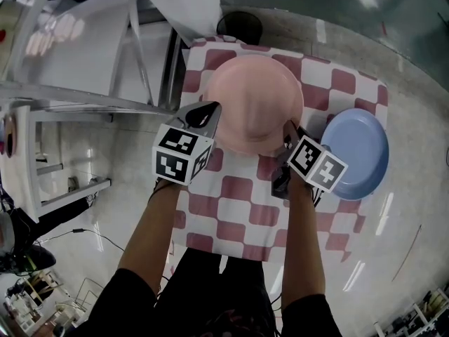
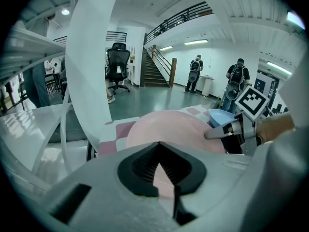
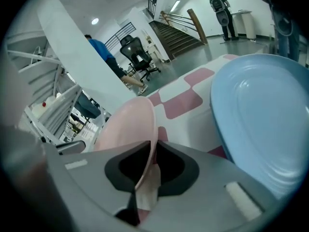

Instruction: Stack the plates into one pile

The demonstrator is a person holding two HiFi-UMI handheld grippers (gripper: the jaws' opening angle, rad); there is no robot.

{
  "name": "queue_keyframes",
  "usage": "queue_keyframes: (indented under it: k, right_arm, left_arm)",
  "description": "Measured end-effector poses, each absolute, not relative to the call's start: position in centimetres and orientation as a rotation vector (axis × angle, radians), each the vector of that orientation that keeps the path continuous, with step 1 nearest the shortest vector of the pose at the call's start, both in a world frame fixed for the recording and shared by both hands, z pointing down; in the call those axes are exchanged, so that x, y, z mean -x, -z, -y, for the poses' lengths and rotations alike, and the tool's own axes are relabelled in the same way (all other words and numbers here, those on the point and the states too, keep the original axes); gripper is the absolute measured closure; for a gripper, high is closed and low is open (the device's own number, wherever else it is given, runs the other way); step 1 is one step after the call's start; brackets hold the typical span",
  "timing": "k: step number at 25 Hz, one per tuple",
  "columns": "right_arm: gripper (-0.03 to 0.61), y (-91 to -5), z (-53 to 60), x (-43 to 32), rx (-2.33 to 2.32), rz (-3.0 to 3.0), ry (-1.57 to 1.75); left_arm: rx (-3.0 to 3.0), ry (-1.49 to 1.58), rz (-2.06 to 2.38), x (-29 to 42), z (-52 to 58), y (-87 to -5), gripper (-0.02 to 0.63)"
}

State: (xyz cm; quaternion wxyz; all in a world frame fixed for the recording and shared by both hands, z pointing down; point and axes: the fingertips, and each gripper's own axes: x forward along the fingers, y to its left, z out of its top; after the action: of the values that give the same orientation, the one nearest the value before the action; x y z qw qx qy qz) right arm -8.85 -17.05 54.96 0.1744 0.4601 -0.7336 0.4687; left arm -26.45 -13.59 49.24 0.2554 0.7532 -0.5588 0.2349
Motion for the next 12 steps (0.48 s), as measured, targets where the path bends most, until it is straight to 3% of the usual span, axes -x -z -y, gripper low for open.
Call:
queue_keyframes:
  k: [3,12]
  right_arm:
    - [0.551,-53.9,17.5,8.7,-1.314,2.127,-1.347]
    - [0.548,-52.9,17.5,7.9,-1.322,2.158,-1.381]
  left_arm:
    - [-2.049,-0.636,1.519,26.4,13.7,-49.0,0.617]
    - [-2.066,-0.646,1.504,25.4,13.9,-48.8,0.617]
